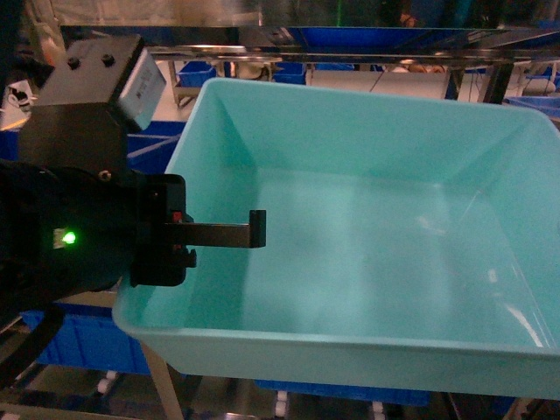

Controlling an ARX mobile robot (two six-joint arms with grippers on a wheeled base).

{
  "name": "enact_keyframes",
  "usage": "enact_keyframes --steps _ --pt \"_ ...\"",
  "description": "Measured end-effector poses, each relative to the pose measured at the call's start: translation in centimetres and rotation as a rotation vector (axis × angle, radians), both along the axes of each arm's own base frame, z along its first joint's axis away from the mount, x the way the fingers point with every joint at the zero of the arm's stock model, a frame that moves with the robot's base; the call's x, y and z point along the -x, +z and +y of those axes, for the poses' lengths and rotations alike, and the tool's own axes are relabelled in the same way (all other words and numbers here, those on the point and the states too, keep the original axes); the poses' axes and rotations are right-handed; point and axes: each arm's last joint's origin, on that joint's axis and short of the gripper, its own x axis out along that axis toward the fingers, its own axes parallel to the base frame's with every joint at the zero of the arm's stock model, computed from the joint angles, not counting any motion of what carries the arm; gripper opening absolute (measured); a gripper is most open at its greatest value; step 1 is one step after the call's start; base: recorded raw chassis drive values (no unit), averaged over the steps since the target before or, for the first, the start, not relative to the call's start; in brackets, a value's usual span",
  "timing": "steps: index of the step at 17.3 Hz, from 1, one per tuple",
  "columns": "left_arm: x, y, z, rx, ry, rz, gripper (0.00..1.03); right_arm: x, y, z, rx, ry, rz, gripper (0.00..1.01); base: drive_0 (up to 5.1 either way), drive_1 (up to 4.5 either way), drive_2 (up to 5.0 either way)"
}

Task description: Organize blue bins on left shelf correctly

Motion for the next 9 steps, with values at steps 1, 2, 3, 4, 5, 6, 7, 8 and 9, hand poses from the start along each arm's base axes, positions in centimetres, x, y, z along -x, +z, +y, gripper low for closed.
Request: enact_keyframes --steps 1,2,3,4,5,6,7,8,9 --pt "-0.6 -0.3 -0.1 -0.001 -0.001 0.013 0.02 -0.7 -0.4 -0.1 0.008 0.005 0.015 0.02 0.0 0.0 0.0" --pt "-1.8 -0.7 -0.4 -0.008 -0.002 0.046 0.02 -1.8 -0.9 -0.2 0.008 0.01 0.03 0.02 0.0 0.0 0.0" --pt "-2.2 -0.8 -0.4 -0.01 0.001 0.049 0.02 -2.1 -1.1 -0.2 0.012 0.013 0.03 0.02 0.0 0.0 0.0" --pt "-3.2 -1.1 -0.7 -0.017 -0.001 0.047 0.02 -3.0 -1.6 -0.3 0.018 0.015 0.043 0.02 0.0 0.0 0.0" --pt "-4.2 -1.5 -1.0 -0.02 -0.003 0.057 0.02 -4.1 -2.1 -0.5 0.02 0.019 0.058 0.02 0.0 0.0 0.0" --pt "-4.8 -1.9 -1.1 -0.022 -0.003 0.068 0.02 -4.9 -2.4 -0.6 0.02 0.021 0.074 0.02 0.0 0.0 0.0" --pt "-5.1 -2.4 -1.1 -0.026 0.0 0.08 0.02 -5.3 -2.8 -0.6 0.016 0.031 0.074 0.02 0.0 0.0 0.0" --pt "-5.0 -2.5 -1.1 -0.03 0.0 0.09 0.02 -5.2 -3.1 -0.6 0.016 0.031 0.087 0.02 0.0 0.0 0.0" --pt "-5.1 -2.5 -1.1 -0.027 0.001 0.084 0.02 -5.2 -3.0 -0.6 0.016 0.032 0.083 0.02 0.0 0.0 0.0"
